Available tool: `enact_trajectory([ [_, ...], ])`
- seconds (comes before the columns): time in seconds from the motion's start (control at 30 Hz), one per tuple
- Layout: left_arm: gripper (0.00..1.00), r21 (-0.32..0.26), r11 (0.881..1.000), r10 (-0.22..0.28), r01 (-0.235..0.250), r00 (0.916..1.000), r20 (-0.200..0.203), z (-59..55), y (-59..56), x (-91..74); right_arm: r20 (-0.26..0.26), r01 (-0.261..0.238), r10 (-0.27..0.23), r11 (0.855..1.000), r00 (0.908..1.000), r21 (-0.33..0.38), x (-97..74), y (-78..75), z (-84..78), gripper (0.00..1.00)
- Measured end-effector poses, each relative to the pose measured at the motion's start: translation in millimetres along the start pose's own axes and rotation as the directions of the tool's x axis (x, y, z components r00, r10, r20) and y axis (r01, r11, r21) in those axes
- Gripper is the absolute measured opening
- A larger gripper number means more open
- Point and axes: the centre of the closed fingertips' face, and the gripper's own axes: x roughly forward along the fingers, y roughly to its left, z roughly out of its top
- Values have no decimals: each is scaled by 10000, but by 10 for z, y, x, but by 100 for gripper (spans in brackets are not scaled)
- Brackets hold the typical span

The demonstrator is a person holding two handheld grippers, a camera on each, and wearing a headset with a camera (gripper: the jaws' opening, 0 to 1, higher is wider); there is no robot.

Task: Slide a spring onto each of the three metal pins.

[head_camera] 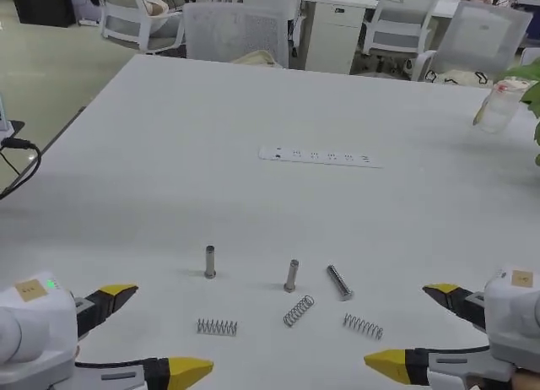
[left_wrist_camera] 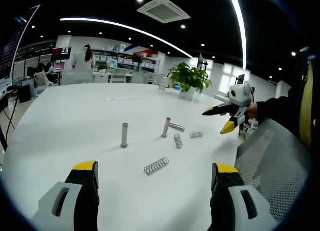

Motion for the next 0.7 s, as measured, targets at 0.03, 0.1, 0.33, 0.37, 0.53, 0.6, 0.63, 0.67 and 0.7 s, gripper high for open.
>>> enact_trajectory([
  [0.03,91,0,10000,-5,5,10000,-7,-3,1,1,-7,7,-7,10000,10000,-7,-2,-3,1,92],
  [0.1,91,-5,10000,-16,16,10000,6,-3,0,3,-5,77,-77,10000,10000,-29,-13,-20,9,92],
  [0.33,91,-11,10000,-33,33,10000,55,-3,-4,5,-5,307,-307,9995,9995,-33,-55,-90,78,89],
  [0.37,90,-16,10000,-35,35,10000,62,-3,-4,5,-47,315,-315,9995,9995,-51,-53,-96,90,88],
  [0.53,90,-43,10000,-19,19,9999,107,-6,1,-4,-210,342,-347,9991,9992,-237,-30,-127,157,85],
  [0.6,90,-59,10000,-9,10,9999,141,-1,-4,-8,-315,415,-425,9987,9986,-304,-16,-158,182,85],
  [0.63,90,-55,10000,-9,10,9999,153,1,-7,-10,-482,444,-461,9984,9978,-356,-2,-182,189,84],
  [0.67,90,-53,10000,-15,16,9999,153,1,-12,-13,-446,439,-456,9983,9980,-394,13,-195,223,83],
  [0.7,90,-45,10000,-10,10,9999,151,1,-15,-16,-446,464,-482,9981,9978,-393,25,-213,243,82],
])
